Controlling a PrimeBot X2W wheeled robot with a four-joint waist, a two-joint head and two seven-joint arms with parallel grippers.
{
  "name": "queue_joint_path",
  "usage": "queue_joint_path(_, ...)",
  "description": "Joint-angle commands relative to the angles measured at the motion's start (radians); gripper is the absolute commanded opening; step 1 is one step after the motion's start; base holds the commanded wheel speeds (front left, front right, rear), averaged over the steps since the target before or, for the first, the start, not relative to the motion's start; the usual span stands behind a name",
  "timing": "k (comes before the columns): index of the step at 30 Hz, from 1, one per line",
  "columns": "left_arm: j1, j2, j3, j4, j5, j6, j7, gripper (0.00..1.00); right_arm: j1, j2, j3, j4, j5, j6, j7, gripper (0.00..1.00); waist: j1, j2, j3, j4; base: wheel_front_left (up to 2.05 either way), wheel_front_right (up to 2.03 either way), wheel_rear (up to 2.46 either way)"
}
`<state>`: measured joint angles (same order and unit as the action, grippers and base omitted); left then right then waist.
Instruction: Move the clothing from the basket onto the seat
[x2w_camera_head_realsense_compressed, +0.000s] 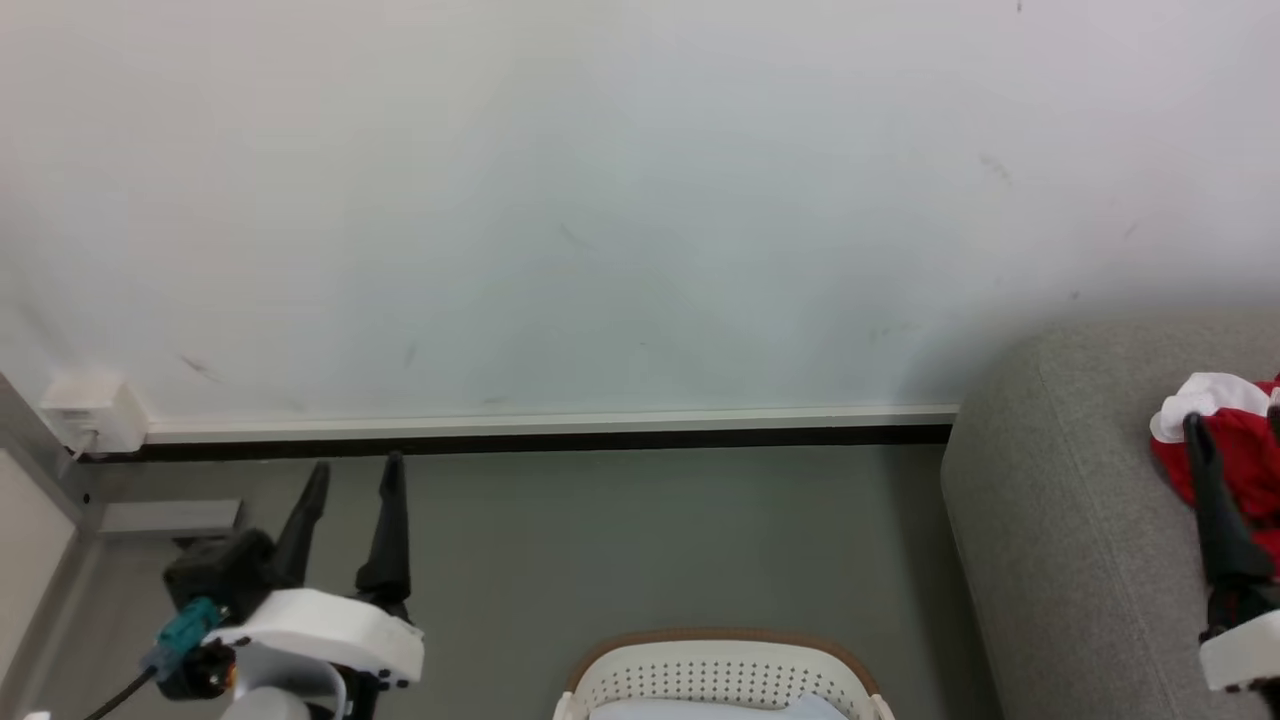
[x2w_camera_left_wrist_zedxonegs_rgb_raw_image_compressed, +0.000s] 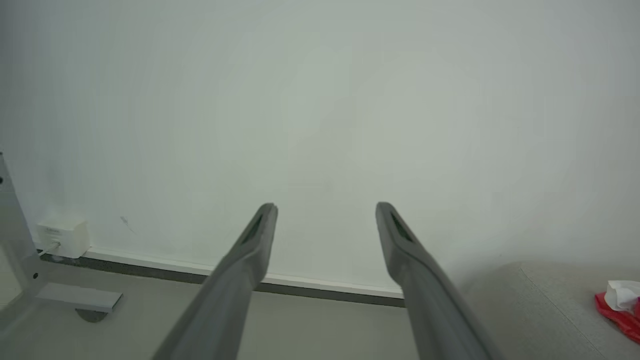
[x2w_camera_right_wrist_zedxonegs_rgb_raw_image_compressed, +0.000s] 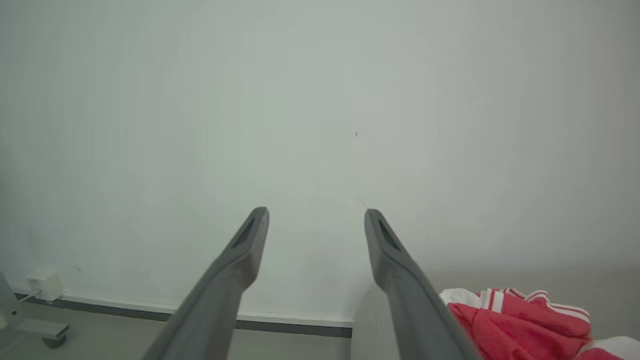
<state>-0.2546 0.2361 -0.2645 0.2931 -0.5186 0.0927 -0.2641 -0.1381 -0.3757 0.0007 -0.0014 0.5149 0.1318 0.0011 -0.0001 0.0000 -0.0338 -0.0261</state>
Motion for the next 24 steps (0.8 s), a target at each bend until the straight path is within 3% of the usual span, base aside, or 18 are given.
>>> queue_joint_path(1, 0.033, -0.008, 0.028, -0.011, 0.013, -0.007, 0.000, 1.00, 0.042, 0.045, -0.008, 0.021, -0.012, -0.002, -0.047, 1.00, 0.0001, 0.0000, -0.006, 0.018, 0.00, 0.00, 0.00)
queue_joint_path(9, 0.186, -0.089, 0.187, -0.035, 0.107, -0.046, 0.000, 1.00, 0.132, 0.166, 0.070, 0.183, -0.084, -0.002, -0.245, 1.00, 0.0001, 0.0000, -0.022, 0.039, 0.00, 0.00, 0.00)
queue_joint_path(16, 0.246, -0.157, 0.253, -0.046, 0.251, -0.126, 0.000, 1.00, 0.104, 0.193, 0.127, 0.275, -0.097, -0.002, -0.266, 1.00, 0.0001, 0.0000, -0.021, 0.040, 0.00, 0.00, 0.00)
queue_joint_path(24, 0.241, -0.182, 0.287, -0.017, 0.301, -0.170, 0.000, 1.00, 0.092, 0.211, 0.119, 0.274, -0.128, -0.002, -0.267, 1.00, 0.0001, 0.0000, -0.021, 0.028, 0.00, 0.00, 0.00)
